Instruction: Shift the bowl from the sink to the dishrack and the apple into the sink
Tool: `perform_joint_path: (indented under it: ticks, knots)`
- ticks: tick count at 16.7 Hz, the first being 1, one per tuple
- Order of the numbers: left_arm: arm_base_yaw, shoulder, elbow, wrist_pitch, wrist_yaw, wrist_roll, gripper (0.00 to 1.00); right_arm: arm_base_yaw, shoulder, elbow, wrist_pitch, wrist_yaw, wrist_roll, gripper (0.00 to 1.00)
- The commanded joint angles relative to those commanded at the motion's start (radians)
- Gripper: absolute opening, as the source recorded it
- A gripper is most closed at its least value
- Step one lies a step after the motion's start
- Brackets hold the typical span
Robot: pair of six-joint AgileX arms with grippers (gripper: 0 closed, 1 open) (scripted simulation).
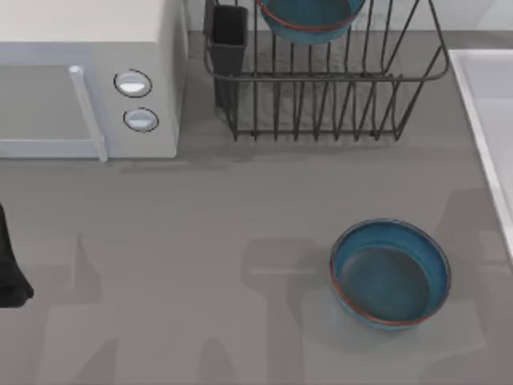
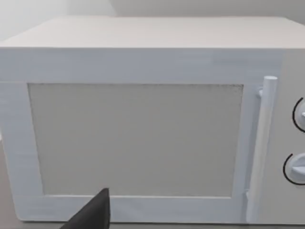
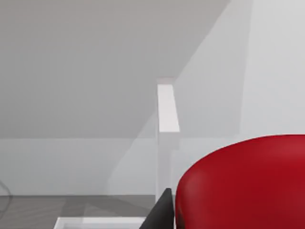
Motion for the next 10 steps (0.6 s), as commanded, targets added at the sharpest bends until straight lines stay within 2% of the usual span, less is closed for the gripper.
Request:
perform_joint_path:
  ticks: [5,10]
  knots:
    - [0.000,0.000,0.000,0.000,0.000,0.000,1.00,0.001,0.040,0.000,0.035,0.002,0.002,0.00]
    - [0.000,0.000,0.000,0.000,0.000,0.000,1.00,-0.005,0.287,-0.030,0.304,-0.002,0.002,0.00]
